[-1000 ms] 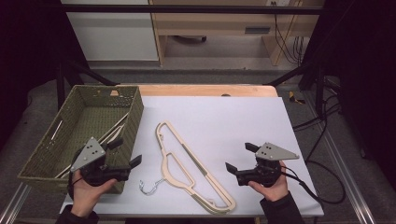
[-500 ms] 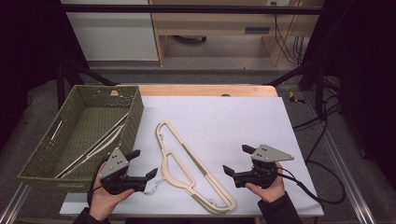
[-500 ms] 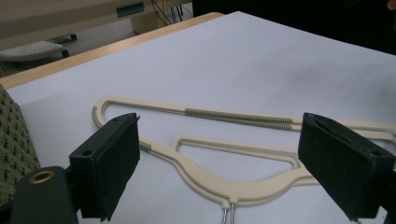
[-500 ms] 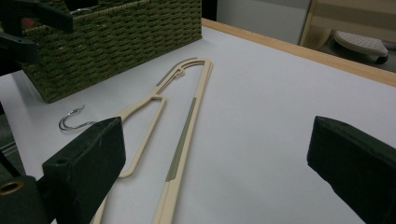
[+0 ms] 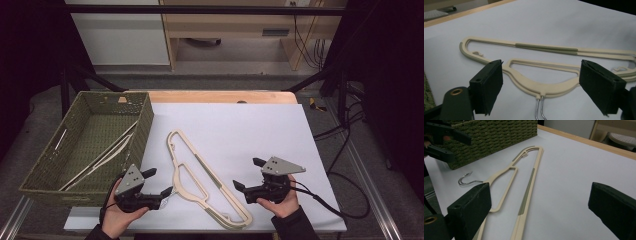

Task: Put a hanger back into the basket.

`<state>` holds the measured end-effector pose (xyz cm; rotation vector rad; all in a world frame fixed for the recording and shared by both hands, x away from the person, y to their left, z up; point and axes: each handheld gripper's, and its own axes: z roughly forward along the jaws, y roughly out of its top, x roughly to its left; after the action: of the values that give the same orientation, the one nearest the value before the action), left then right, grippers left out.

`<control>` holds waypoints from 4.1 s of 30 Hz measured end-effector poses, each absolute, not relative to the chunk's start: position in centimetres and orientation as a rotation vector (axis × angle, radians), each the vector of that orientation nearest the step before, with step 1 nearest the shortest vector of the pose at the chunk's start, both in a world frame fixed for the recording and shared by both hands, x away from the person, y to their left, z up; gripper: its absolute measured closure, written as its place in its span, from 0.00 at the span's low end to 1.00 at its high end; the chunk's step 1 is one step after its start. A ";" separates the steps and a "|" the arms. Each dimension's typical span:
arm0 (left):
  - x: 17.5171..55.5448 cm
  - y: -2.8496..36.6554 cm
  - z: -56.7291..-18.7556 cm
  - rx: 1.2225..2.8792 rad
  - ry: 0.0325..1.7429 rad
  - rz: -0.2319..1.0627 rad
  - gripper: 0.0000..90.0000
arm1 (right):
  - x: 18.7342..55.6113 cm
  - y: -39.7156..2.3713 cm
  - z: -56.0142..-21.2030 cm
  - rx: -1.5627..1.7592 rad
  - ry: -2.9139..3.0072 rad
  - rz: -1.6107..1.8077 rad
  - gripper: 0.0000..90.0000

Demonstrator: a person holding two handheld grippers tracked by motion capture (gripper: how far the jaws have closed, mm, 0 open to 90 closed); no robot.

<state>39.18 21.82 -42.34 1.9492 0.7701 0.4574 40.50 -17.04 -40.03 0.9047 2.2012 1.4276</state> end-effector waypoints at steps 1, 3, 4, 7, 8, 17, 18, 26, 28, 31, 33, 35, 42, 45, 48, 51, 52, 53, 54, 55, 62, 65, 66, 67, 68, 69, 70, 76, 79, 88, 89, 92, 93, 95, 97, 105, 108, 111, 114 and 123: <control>39.2 21.7 -42.5 1.957 0.770 0.453 0.22 | 40.5 -17.0 -40.1 0.907 2.202 1.428 0.06; 39.2 21.6 -42.7 1.972 0.772 0.447 0.24 | 40.4 -16.9 -40.2 0.905 2.207 1.428 0.06; 39.2 21.5 -42.9 1.978 0.778 0.443 0.28 | 40.4 -16.8 -40.2 0.899 2.211 1.424 0.06; 39.3 21.2 -43.3 1.999 0.780 0.422 0.32 | 40.4 -16.8 -40.2 0.900 2.213 1.428 0.06; 39.3 21.1 -43.5 2.009 0.779 0.413 0.36 | 40.4 -16.7 -40.3 0.902 2.215 1.428 0.06; 39.7 20.4 -45.5 2.111 0.816 0.367 0.57 | 40.5 -16.4 -40.6 0.898 2.234 1.418 0.06; 39.7 20.3 -45.6 2.122 0.818 0.360 0.59 | 40.5 -16.4 -40.6 0.895 2.235 1.419 0.06; 40.0 20.1 -46.7 2.177 0.866 0.333 0.75 | 40.5 -16.4 -40.6 0.897 2.233 1.421 0.06; 40.0 20.0 -46.9 2.185 0.874 0.337 0.78 | 40.5 -16.4 -40.6 0.896 2.237 1.418 0.06; 40.2 19.9 -47.2 2.195 0.884 0.328 0.82 | 40.5 -16.3 -40.7 0.900 2.239 1.417 0.07; 40.2 19.7 -47.4 2.200 0.890 0.318 0.86 | 40.5 -16.3 -40.7 0.895 2.242 1.415 0.06; 40.3 19.6 -47.5 2.208 0.887 0.321 0.89 | 40.5 -16.2 -40.7 0.893 2.245 1.414 0.07; 40.5 19.7 -47.7 2.204 0.914 0.307 0.96 | 40.5 -16.0 -40.8 0.892 2.250 1.412 0.07; 40.5 19.4 -47.5 2.224 0.917 0.320 0.97 | 40.5 -15.8 -40.8 0.891 2.253 1.417 0.07; 40.5 19.3 -47.4 2.224 0.911 0.297 0.98 | 40.6 -15.3 -40.9 0.880 2.265 1.417 0.07; 40.3 18.9 -47.2 2.240 0.900 0.310 0.98 | 40.6 -14.7 -41.1 0.864 2.283 1.416 0.07; 40.2 18.9 -47.0 2.231 0.899 0.307 0.98 | 40.6 -14.4 -41.1 0.863 2.289 1.418 0.08; 40.1 19.0 -46.7 2.221 0.902 0.302 0.98 | 40.7 -14.1 -41.2 0.849 2.298 1.417 0.08; 40.1 19.0 -46.4 2.215 0.900 0.306 0.99 | 40.7 -13.8 -41.2 0.843 2.305 1.414 0.09; 40.0 19.1 -46.2 2.208 0.901 0.307 0.98 | 40.7 -13.4 -41.3 0.834 2.313 1.413 0.09; 39.6 19.0 -44.3 2.177 0.916 0.327 0.99 | 40.9 -10.4 -41.9 0.773 2.380 1.400 0.11; 39.6 18.8 -43.7 2.170 0.925 0.328 0.99 | 40.9 -9.0 -42.0 0.753 2.400 1.398 0.13; 39.5 18.8 -43.5 2.170 0.925 0.332 0.99 | 40.9 -8.6 -42.0 0.744 2.408 1.394 0.13; 39.5 18.7 -43.3 2.172 0.926 0.333 0.99 | 40.9 -8.1 -42.1 0.733 2.415 1.388 0.14; 39.5 18.6 -43.2 2.174 0.927 0.336 0.99 | 40.9 -7.6 -42.2 0.729 2.423 1.380 0.15; 39.4 18.5 -43.0 2.175 0.925 0.341 0.99 | 40.9 -7.3 -42.2 0.730 2.431 1.373 0.15; 39.4 18.4 -42.9 2.175 0.924 0.344 0.99 | 40.9 -6.9 -42.3 0.717 2.439 1.368 0.16; 39.3 17.8 -41.9 2.177 0.917 0.362 0.99 | 41.1 -4.5 -43.0 0.681 2.485 1.319 0.22; 39.2 17.5 -41.6 2.188 0.914 0.372 0.99 | 41.5 -3.9 -43.4 0.688 2.509 1.291 0.28; 39.2 17.0 -41.0 2.195 0.897 0.391 0.99 | 41.4 -3.1 -44.5 0.659 2.565 1.212 0.57; 39.2 17.0 -40.9 2.193 0.898 0.387 0.99 | 41.4 -2.9 -44.7 0.665 2.569 1.210 0.60; 39.2 17.0 -40.9 2.194 0.897 0.386 0.99 | 41.4 -2.7 -45.0 0.645 2.589 1.175 0.67; 39.2 17.0 -40.9 2.194 0.900 0.384 0.99 | 41.4 -2.6 -45.1 0.646 2.589 1.167 0.70; 39.2 17.0 -41.0 2.192 0.900 0.384 0.99 | 41.4 -2.5 -45.2 0.636 2.590 1.150 0.78; 39.1 17.0 -41.0 2.196 0.900 0.388 0.99 | 41.4 -2.5 -45.3 0.630 2.601 1.146 0.81; 39.0 17.5 -40.4 2.126 0.864 0.351 0.94 | 41.2 -2.6 -45.0 0.591 2.585 1.134 0.83; 38.7 18.4 -39.3 2.059 0.838 0.386 0.83 | 41.1 -2.7 -44.8 0.583 2.582 1.131 0.83; 38.5 19.5 -38.1 1.985 0.843 0.444 0.69 | 41.1 -2.9 -44.5 0.593 2.570 1.127 0.84; 38.4 21.0 -37.1 1.907 0.820 0.476 0.56 | 41.1 -3.2 -44.1 0.590 2.551 1.117 0.84; 38.5 24.0 -36.4 1.802 0.825 0.512 0.32 | 41.7 -5.2 -42.3 0.636 2.479 1.106 0.87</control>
<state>38.51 23.96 -36.44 1.8017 0.8249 0.5116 41.67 -5.24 -42.33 0.6356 2.4789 1.1059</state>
